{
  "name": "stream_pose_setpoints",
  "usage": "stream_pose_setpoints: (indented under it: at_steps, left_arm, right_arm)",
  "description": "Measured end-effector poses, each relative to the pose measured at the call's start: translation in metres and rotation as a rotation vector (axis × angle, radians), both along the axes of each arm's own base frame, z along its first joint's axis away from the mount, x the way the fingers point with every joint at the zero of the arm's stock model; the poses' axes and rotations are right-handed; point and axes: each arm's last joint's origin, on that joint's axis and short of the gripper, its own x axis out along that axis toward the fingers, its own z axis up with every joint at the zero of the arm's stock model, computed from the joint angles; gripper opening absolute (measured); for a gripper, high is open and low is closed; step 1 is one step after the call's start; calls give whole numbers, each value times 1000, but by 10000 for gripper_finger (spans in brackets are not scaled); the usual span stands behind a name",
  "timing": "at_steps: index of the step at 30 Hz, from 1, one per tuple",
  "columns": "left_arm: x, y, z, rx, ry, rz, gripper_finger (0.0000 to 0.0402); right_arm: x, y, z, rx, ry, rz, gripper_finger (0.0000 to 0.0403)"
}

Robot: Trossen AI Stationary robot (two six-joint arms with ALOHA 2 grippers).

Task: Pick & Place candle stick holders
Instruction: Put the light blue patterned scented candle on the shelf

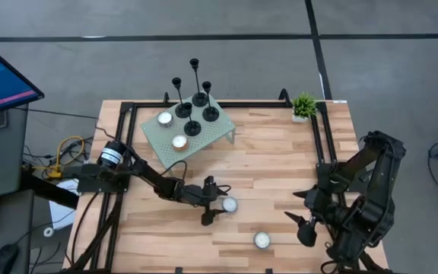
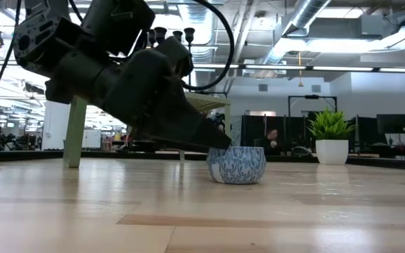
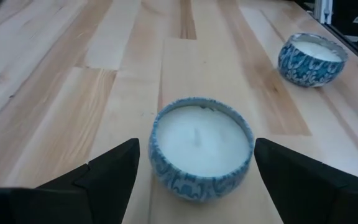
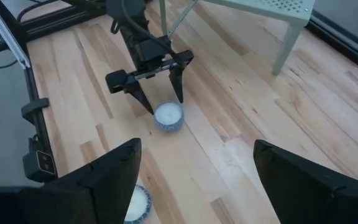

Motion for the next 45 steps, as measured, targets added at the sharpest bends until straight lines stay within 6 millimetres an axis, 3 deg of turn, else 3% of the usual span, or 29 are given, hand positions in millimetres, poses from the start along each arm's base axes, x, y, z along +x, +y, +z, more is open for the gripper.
stream_pose_setpoints:
  at_steps: [13, 24, 35, 41, 45]
  left_arm:
    - [4, 4, 22, -50, -58, -76, 371]
    - [20, 1, 21, 10, -73, -83, 384]
    - [31, -1, -12, 32, 13, -72, 380]
    - [32, -2, -15, 34, 20, -78, 375]
    - [32, -2, -15, 53, 17, -77, 346]
  right_arm:
    - [-1, 1, 0, 10, -12, -8, 302]
    - [-1, 1, 0, 11, -13, -9, 302]
    - [-1, 1, 0, 19, -16, -8, 302]
    - [-1, 1, 0, 20, -15, -8, 302]
    - [-1, 1, 0, 20, -14, -8, 301]
